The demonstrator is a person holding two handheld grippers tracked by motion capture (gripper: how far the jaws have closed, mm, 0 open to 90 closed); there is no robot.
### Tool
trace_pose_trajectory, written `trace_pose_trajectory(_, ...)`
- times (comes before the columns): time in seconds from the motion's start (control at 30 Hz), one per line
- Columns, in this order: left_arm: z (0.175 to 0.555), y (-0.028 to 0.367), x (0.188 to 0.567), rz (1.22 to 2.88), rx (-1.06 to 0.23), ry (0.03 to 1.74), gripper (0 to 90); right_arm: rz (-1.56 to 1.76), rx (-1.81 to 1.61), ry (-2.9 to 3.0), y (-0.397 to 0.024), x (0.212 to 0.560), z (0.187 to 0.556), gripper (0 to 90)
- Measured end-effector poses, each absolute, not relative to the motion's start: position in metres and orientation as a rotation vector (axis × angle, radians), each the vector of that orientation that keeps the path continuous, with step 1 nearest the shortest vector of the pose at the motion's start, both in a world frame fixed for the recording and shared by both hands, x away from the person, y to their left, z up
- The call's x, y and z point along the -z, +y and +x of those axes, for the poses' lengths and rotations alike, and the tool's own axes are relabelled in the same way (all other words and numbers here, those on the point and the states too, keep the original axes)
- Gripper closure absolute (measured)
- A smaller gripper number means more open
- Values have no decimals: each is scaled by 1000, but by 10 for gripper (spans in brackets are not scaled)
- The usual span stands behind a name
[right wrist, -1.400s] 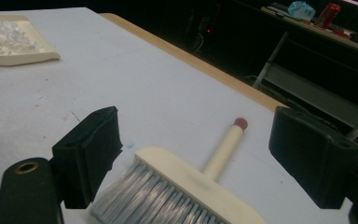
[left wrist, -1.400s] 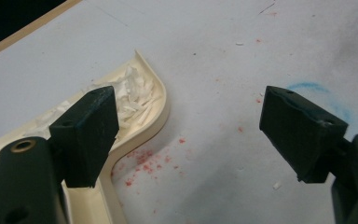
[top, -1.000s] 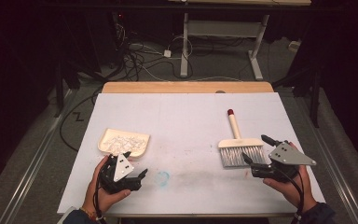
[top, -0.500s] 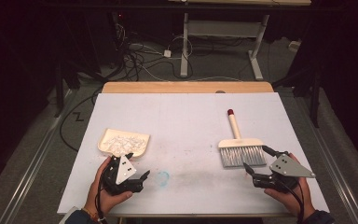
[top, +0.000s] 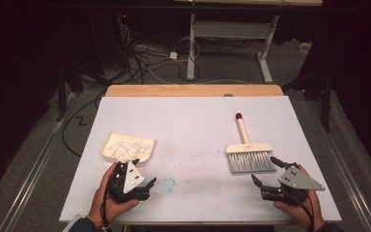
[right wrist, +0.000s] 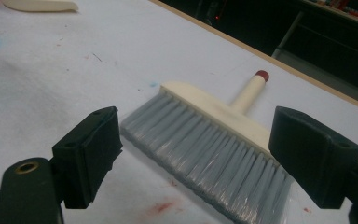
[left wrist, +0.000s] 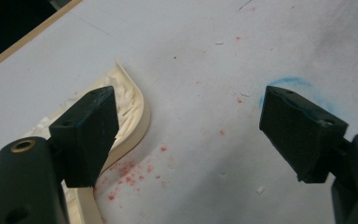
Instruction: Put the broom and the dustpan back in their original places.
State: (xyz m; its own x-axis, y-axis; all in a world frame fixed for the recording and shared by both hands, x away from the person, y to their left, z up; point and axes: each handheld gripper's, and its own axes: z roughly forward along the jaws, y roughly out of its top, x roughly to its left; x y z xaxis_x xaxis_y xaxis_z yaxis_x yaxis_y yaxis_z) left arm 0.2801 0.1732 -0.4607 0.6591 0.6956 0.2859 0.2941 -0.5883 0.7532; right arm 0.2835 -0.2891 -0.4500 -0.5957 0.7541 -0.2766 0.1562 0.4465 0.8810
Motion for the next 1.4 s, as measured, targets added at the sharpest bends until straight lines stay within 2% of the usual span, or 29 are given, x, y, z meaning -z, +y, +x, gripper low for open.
trace_pose_trajectory(1.4, 291, 160, 468, 2248, -722, 726, 187, 745, -1104, 2022, -291, 450, 278, 177)
